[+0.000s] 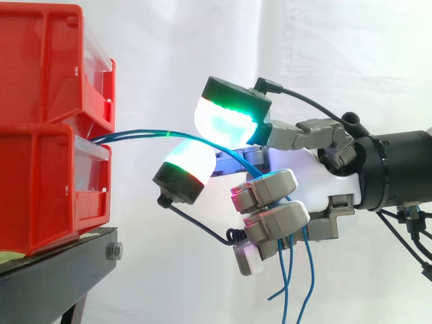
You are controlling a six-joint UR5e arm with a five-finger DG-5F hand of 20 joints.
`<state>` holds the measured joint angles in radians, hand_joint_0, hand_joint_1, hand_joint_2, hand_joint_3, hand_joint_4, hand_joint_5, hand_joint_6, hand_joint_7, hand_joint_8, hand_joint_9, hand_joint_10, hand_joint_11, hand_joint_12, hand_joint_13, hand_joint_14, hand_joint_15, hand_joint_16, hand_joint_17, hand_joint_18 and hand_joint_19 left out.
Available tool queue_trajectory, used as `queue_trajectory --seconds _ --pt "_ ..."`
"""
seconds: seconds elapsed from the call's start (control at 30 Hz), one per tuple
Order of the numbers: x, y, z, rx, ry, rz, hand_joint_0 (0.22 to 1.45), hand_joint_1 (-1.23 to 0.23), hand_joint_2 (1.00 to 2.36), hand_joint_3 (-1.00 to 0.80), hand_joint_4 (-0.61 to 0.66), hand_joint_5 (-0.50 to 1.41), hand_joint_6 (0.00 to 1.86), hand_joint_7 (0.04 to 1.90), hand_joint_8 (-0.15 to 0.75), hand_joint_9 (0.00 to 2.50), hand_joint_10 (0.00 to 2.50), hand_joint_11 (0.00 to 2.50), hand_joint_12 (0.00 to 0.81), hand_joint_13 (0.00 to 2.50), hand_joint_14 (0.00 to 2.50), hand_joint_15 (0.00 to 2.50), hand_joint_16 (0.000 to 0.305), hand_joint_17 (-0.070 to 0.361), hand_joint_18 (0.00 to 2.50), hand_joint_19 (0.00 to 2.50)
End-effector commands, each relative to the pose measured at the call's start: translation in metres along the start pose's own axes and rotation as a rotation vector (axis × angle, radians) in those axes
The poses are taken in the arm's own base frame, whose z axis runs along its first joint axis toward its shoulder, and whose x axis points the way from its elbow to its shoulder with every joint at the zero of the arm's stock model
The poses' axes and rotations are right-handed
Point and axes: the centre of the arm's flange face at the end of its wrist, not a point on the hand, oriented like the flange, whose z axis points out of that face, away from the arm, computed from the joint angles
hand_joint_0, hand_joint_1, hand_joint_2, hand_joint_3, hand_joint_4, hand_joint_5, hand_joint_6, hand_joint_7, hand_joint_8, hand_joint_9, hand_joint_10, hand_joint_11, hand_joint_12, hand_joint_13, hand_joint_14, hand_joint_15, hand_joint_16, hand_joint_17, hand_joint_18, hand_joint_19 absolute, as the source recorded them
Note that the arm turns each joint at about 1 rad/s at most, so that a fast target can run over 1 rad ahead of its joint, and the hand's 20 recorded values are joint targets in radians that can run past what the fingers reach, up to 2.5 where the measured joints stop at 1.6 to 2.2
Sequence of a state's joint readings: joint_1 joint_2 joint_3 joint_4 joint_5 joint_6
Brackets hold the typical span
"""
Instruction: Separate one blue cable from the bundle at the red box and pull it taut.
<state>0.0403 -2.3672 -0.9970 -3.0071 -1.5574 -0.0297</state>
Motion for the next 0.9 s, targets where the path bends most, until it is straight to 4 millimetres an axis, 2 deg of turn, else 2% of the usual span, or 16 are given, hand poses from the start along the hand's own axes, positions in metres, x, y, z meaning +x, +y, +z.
queue_trajectory --seconds 0.0,0.13,0.27,0.4,0.67,0.73,0.83,0.87 --pt "0.0009 0.0003 0.0001 -0.001 0.001 -0.001 0.59 -0.71 1.02 -0.22 0.02 -0.13 0.78 1.22 0.283 1.33 0.02 1.53 0.341 1.22 0.02 1.24 0.043 0.096 0.92 0.84" --pt "0.0009 0.0000 0.0008 -0.002 0.001 -0.001 0.59 -0.77 1.02 -0.14 0.04 -0.15 0.82 1.19 0.293 1.31 0.02 1.52 0.334 1.21 0.02 1.24 0.043 0.096 0.92 0.84" --pt "0.0009 0.0004 0.0003 -0.002 0.001 -0.001 0.60 -0.79 1.02 -0.15 0.03 -0.16 0.84 1.14 0.289 1.30 0.02 1.51 0.342 1.21 0.02 1.24 0.043 0.097 0.92 0.84" --pt "0.0009 0.0003 0.0001 -0.001 0.001 -0.001 0.65 -0.87 1.02 -0.22 0.00 -0.17 0.85 1.15 0.290 1.25 0.01 1.52 0.344 1.21 0.02 1.25 0.043 0.098 0.92 0.84" --pt "-0.0004 0.0006 -0.0001 0.001 -0.001 0.002 0.74 -0.92 1.01 -0.38 -0.04 -0.18 0.88 1.12 0.292 1.22 0.02 1.50 0.351 1.20 0.02 1.25 0.043 0.096 0.92 0.81" --pt "-0.0003 -0.0001 -0.0004 0.002 -0.001 0.002 0.75 -0.93 1.01 -0.41 -0.02 -0.19 0.88 1.19 0.295 1.22 0.01 1.50 0.354 1.20 0.03 1.25 0.043 0.096 0.93 0.82" --pt "-0.0003 0.0002 -0.0001 -0.001 -0.001 0.002 0.78 -0.93 1.00 -0.46 -0.03 -0.19 0.89 1.15 0.295 1.22 0.02 1.50 0.356 1.20 0.02 1.25 0.043 0.096 0.93 0.81" --pt "-0.0003 0.0002 -0.0001 -0.001 -0.001 0.002 0.76 -0.93 1.00 -0.49 0.01 -0.19 0.89 1.12 0.295 1.22 0.02 1.50 0.349 1.21 0.02 1.25 0.043 0.096 0.93 0.81"
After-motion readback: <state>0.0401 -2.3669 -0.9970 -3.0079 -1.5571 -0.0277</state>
